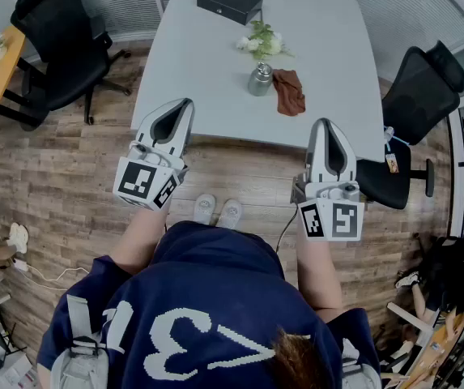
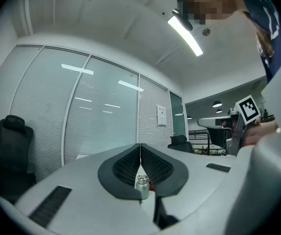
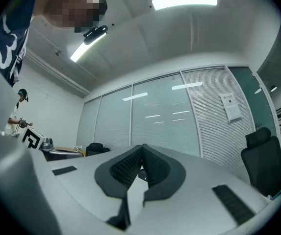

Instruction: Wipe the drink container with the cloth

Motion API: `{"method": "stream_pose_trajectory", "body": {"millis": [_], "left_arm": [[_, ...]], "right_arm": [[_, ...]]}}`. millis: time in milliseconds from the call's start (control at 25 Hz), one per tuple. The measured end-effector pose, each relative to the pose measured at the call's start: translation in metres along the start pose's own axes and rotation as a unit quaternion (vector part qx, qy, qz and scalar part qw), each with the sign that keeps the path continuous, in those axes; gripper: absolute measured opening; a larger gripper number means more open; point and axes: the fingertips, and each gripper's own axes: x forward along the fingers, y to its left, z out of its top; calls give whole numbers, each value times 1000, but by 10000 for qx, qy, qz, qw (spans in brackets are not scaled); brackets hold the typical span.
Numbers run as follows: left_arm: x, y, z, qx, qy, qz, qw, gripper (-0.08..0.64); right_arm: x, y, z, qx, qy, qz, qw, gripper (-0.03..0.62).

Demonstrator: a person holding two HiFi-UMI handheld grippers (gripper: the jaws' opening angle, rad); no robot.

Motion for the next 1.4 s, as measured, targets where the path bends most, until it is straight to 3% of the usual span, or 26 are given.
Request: {"method": "stream_pose_trajectory", "body": {"millis": [200,400,800,960,1400], "left_arm": [[8,-6,-1,2,8,22,10000,18],[18,-8,-2,44,34,176,9998,18],[58,0,-23,-72,168,283,9994,18],[97,14,-29,-118,137,116,9998,18],[226,74,-30,-46,55,-867,9962,18]], "right_arm": [[1,-8,-3,38,48,76,10000,25],[3,-22,0,458,-85,344,9983,26],[30,-52,-23,649,43,404,9971,26],[60,-69,-30,607,68,346,9975,26],[194,-109,-42,623,-88,3,9980,28]]}}
